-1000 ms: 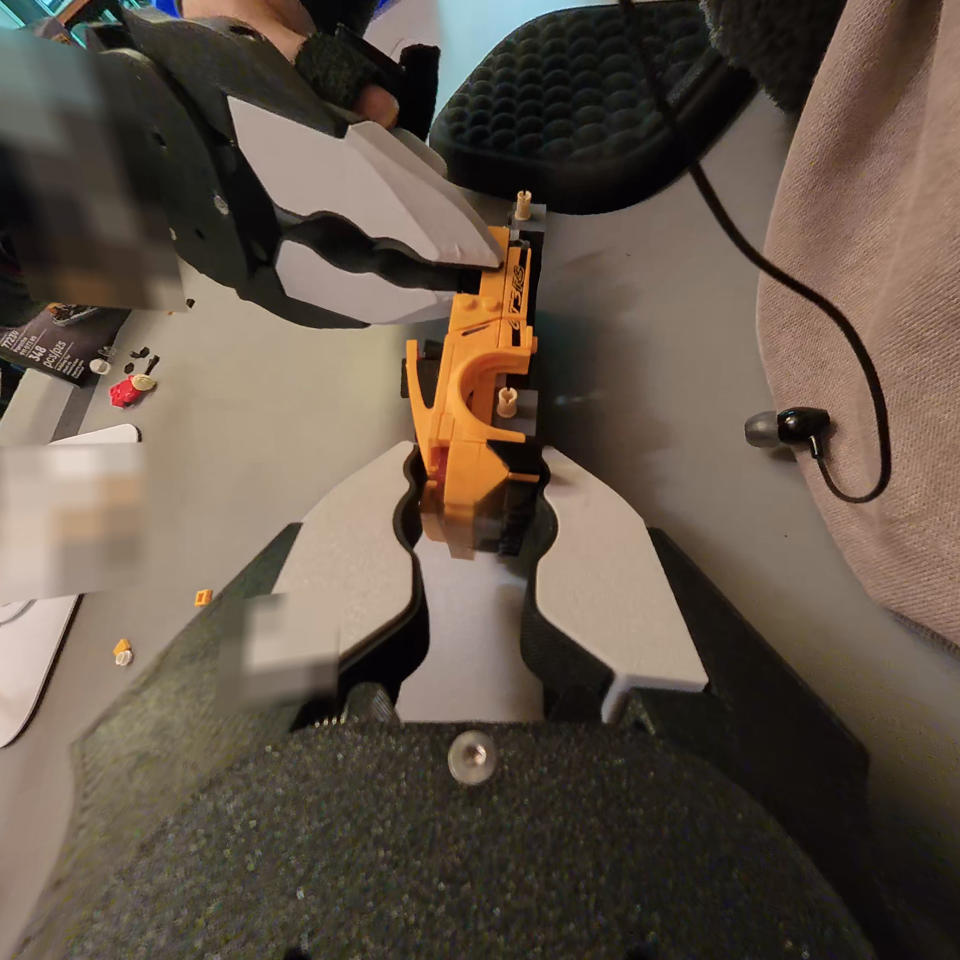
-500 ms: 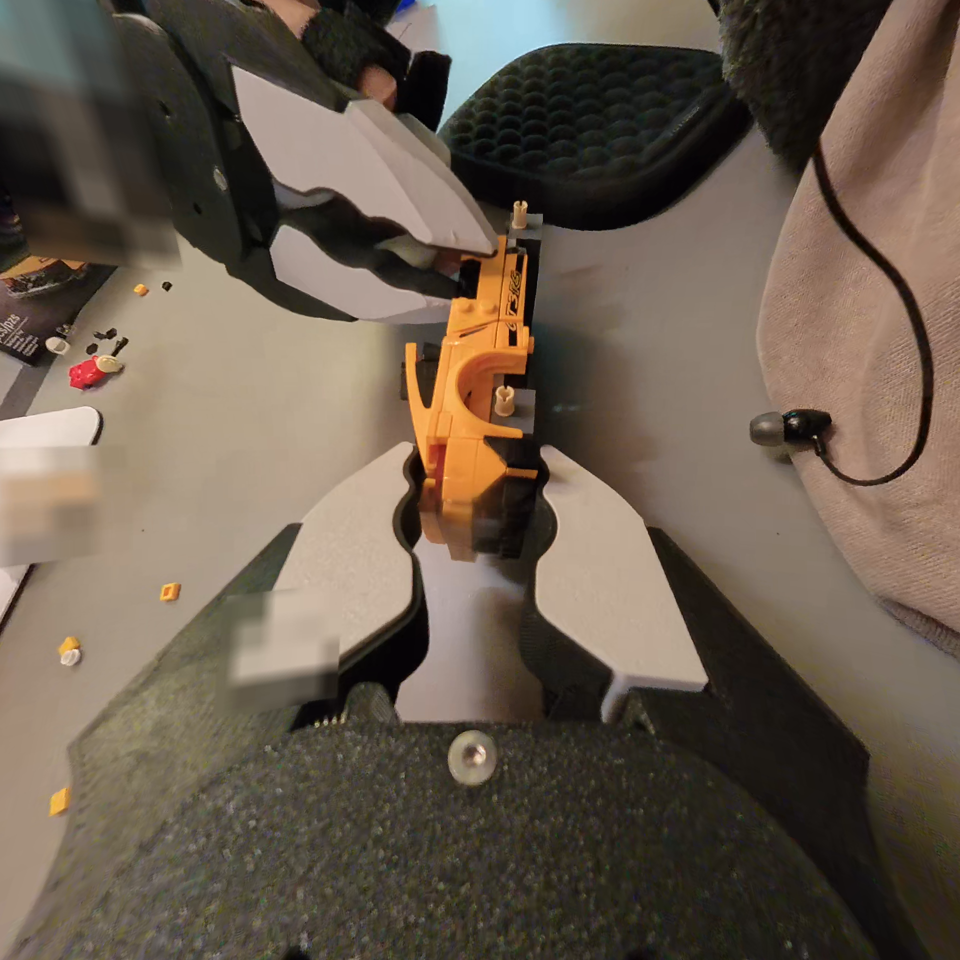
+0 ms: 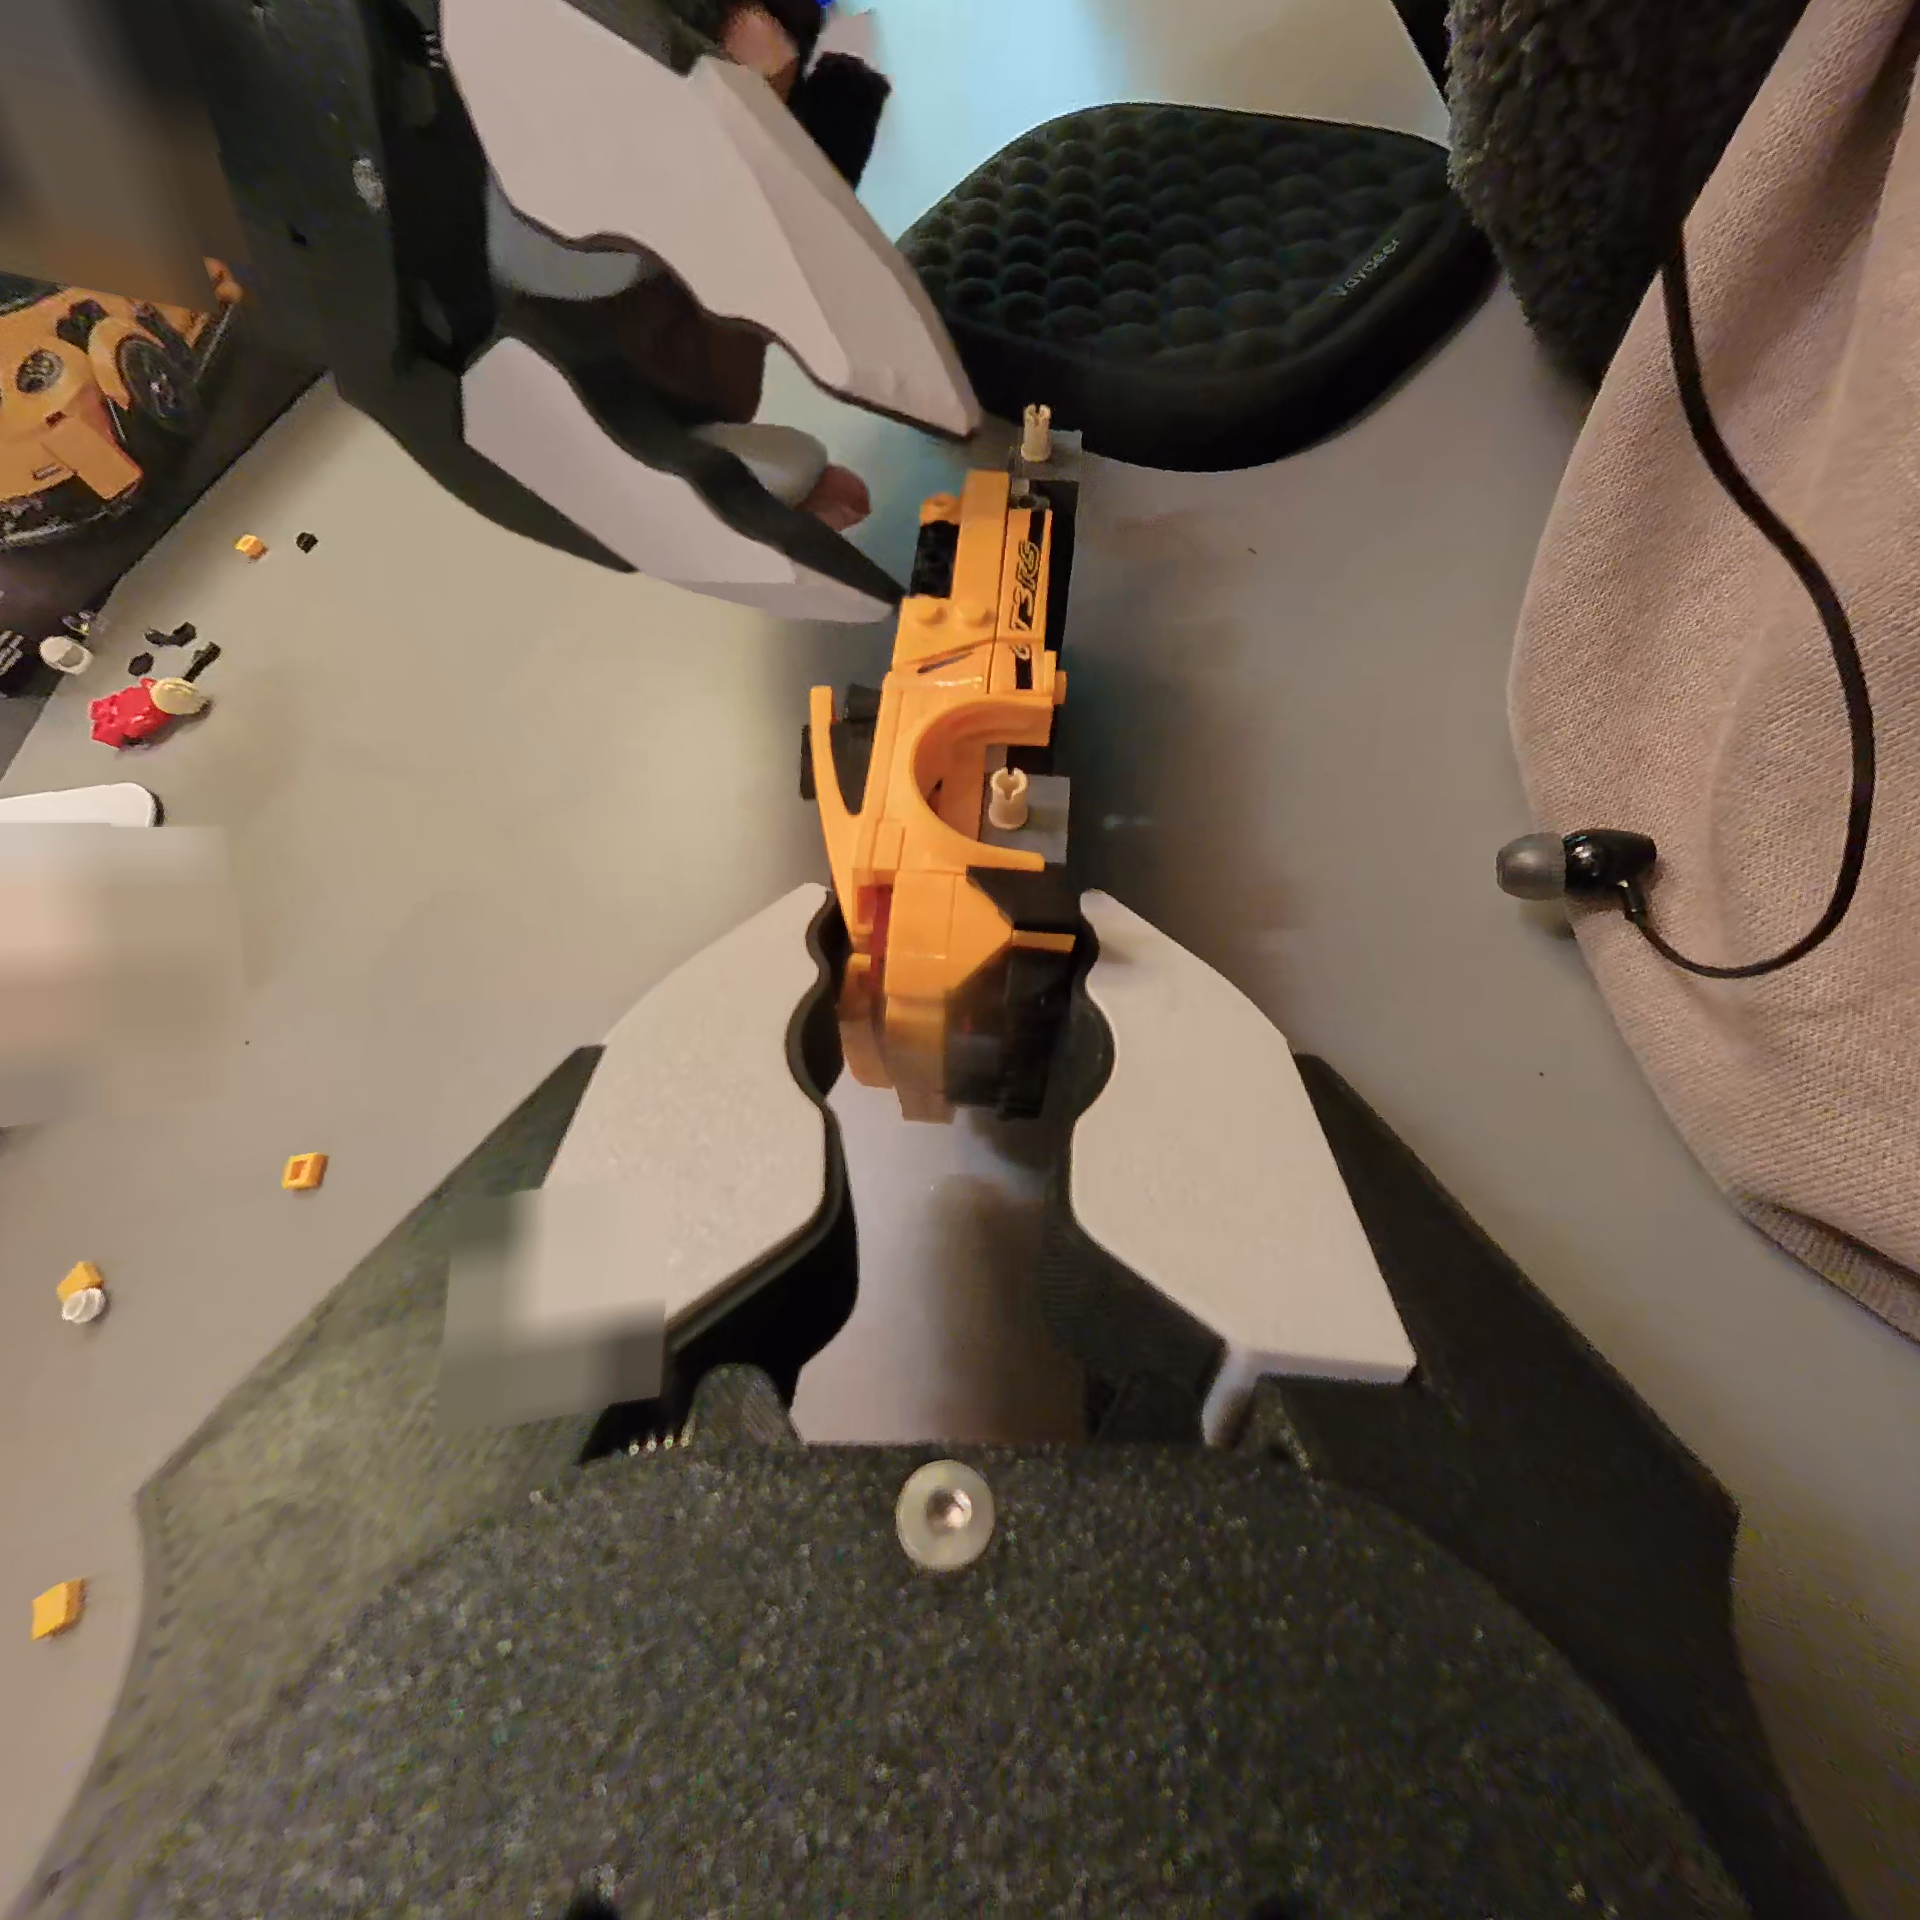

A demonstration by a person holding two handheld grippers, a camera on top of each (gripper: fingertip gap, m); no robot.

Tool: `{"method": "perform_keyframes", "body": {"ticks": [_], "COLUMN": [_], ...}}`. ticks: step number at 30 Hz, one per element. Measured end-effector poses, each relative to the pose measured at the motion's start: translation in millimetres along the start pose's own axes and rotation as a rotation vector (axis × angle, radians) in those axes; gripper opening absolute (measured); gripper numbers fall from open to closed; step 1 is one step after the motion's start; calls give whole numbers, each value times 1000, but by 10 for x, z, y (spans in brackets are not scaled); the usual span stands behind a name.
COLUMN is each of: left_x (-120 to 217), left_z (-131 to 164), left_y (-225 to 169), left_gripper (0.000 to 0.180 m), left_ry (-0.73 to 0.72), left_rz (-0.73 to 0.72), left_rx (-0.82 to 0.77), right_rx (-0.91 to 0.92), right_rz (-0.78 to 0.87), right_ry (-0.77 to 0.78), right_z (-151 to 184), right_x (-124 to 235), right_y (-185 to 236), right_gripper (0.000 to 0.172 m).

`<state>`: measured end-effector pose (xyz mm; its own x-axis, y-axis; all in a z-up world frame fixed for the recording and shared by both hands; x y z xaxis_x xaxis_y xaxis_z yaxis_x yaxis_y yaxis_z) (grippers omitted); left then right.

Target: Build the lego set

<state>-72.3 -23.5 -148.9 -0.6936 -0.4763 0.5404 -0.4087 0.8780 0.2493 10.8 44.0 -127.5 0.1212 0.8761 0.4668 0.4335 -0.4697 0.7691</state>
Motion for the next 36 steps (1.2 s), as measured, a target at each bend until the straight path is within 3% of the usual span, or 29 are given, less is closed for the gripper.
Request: {"method": "perform_keyframes", "body": {"ticks": [4, 24, 31, 36], "left_x": [-4, -22, -30, -37], "left_z": [1, 22, 13, 2], "left_y": [3, 18, 24, 22], "left_gripper": [40, 40, 40, 40], "left_ry": [2, -6, -8, 10], "left_rz": [4, 36, 8, -80], "left_rx": [12, 59, 16, -130], "right_rx": [10, -33, 47, 143], "right_rz": [47, -117, -50, 241], "right_ry": [12, -77, -174, -191], "right_z": [58, 65, -51, 100], "right_x": [-68, -72, 82, 110], "right_y": [-30, -129, 21, 100], "right_gripper": [25, 31, 28, 31]}}
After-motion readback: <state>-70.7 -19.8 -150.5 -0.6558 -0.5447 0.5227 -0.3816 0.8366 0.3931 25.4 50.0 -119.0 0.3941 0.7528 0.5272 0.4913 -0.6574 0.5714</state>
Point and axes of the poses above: each gripper's, where its closed fingertips meet, x back along the fingers, z out of its underside, y = z × x across the jaws, the point moved 3 cm from there along x, back along the fingers, and after that the axes turned 2 degrees about y, right-handed, at the moved point
